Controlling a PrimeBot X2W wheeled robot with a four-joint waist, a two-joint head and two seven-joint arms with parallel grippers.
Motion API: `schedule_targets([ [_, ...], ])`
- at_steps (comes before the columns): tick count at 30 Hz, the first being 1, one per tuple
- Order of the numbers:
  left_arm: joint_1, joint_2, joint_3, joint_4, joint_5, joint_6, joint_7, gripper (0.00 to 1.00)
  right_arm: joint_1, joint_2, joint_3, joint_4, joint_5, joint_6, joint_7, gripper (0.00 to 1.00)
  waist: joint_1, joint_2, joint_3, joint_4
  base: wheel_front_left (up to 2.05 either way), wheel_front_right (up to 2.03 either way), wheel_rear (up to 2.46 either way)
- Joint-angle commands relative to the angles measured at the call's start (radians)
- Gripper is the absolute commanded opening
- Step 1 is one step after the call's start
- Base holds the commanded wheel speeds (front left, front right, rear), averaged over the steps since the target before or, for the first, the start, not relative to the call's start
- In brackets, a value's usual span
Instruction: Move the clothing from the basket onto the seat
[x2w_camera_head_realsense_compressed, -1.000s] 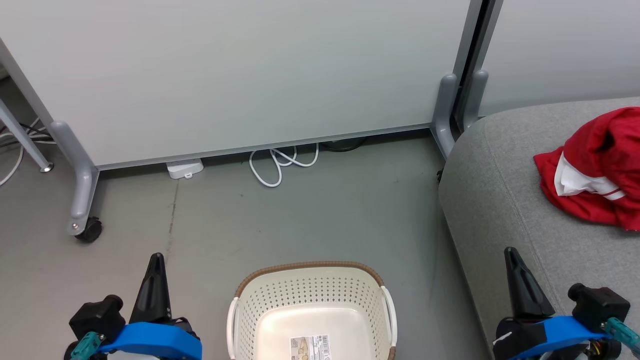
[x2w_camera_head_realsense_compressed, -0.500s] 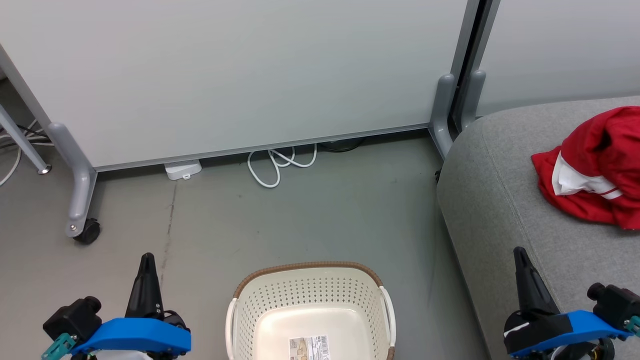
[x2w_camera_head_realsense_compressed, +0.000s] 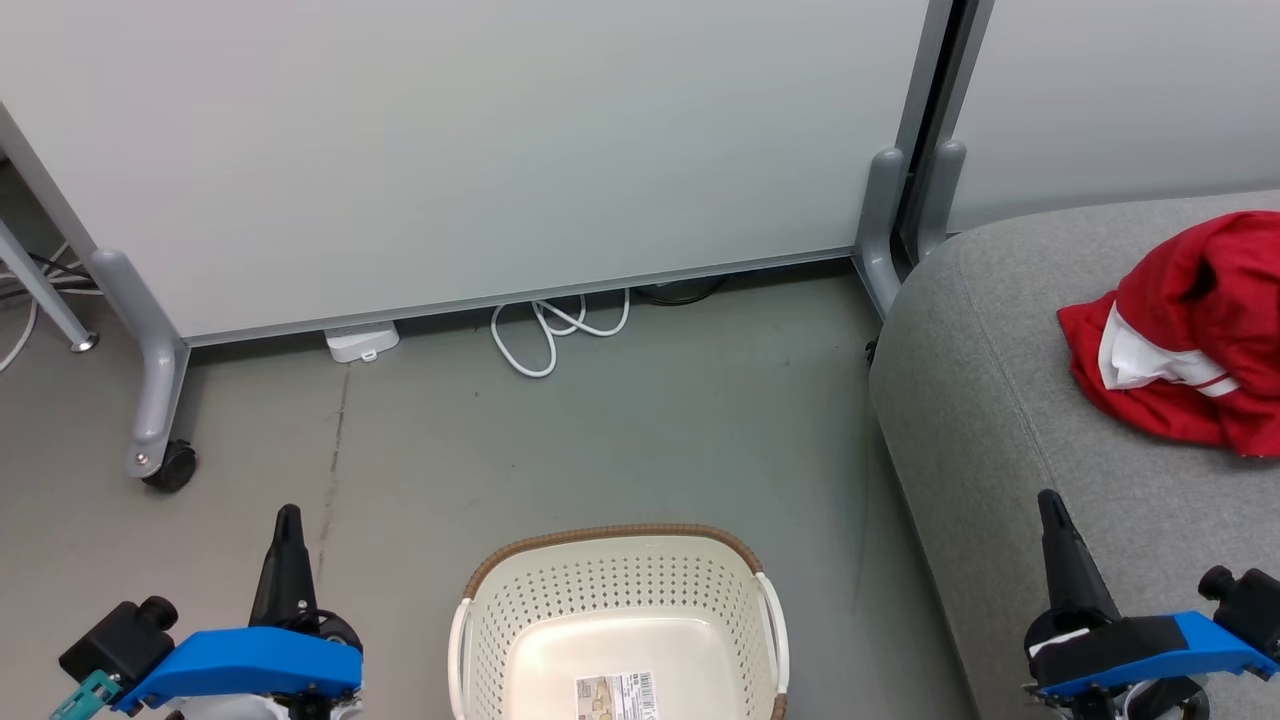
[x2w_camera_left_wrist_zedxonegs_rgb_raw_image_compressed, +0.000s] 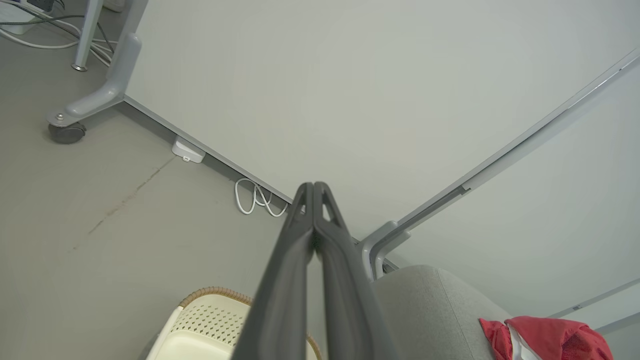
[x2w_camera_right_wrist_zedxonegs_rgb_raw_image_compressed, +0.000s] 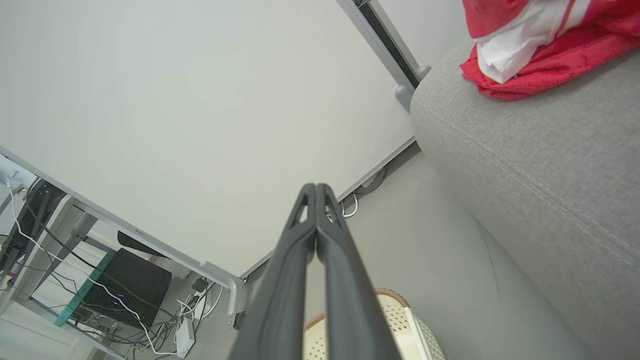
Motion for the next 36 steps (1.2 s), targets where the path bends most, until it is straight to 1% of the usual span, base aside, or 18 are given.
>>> schedule_targets([
  [1, -0.033, 0.004, 0.009, -0.017, -0.035, -0.004, 0.008, 0.0, -0.03, 0.001, -0.006, -0.012, 0.036, 0.0, 0.01, 0.0, 0.0, 0.0, 0.0, -0.001, 0.0, 0.0, 0.0],
  [17, -0.042, 0.004, 0.021, -0.023, -0.236, -0.005, 0.06, 0.0, -0.041, 0.003, -0.021, -0.01, 0.234, 0.0, 0.061, 0.0, 0.0, 0.0, -0.002, -0.007, 0.0, 0.0, 0.0],
  [36, -0.05, 0.004, 0.035, -0.028, -0.437, -0.007, 0.112, 0.0, -0.05, 0.005, -0.037, -0.007, 0.433, 0.0, 0.113, 0.0, 0.0, 0.0, -0.004, -0.014, 0.0, 0.0, 0.0],
])
